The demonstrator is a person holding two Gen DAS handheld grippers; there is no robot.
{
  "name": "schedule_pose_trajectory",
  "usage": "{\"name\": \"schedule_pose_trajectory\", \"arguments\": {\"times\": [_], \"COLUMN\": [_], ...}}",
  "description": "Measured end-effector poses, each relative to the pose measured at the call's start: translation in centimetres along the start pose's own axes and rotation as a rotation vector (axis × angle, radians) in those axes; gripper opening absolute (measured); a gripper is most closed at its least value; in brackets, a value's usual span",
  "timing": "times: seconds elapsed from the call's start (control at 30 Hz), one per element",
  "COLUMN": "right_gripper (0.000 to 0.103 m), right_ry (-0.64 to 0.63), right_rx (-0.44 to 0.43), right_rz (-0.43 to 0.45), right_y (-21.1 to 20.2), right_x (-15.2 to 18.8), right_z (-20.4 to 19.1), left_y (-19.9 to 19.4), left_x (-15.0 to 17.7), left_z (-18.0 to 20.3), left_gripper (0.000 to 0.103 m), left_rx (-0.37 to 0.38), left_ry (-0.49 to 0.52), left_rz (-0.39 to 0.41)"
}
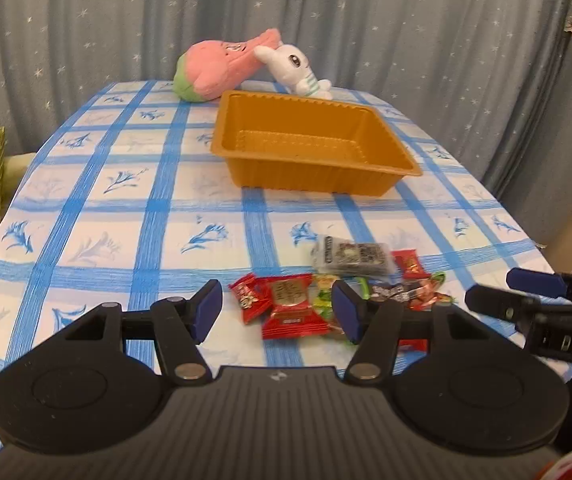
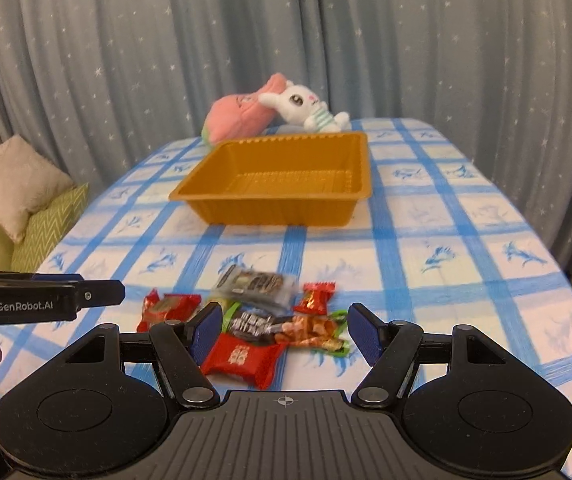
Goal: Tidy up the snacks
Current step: 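Withdraw both tools from the tray back toward the snack pile, then grasp the red square candy with the left tool while the right tool grasps a red packet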
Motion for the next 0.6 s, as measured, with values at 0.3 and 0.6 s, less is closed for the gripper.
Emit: {"name": "schedule_pose_trajectory", "arguments": {"times": [0.3, 0.6], "right_gripper": [0.069, 0.059], "right_ry": [-0.241, -0.51], "right_rx": [-0.058, -0.125], "right_rz": [-0.058, -0.141], "right_y": [4.0, 8.7], "right_x": [1.7, 2.2], "right_z": [-1.6, -2.5], "left_y": [2.3, 3.5], "left_x": [1.3, 0.9], "left_z": [-0.9, -1.3], "left_gripper": [0.057, 0.057], "left_rx": [0.003, 0.017], "left_ry": [-0.001, -0.017], "left_rz": [-0.048, -0.053]}}
Point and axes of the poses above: each gripper's, at about its wrist camera, not at the fingertips, and y roughly the way its jaws point, z to its right, x to its underside, the point moved 2 cm from there along y, roughly the way its jaws point, and after that the axes turned 11 degrees about -z, right-handed, at the moved point
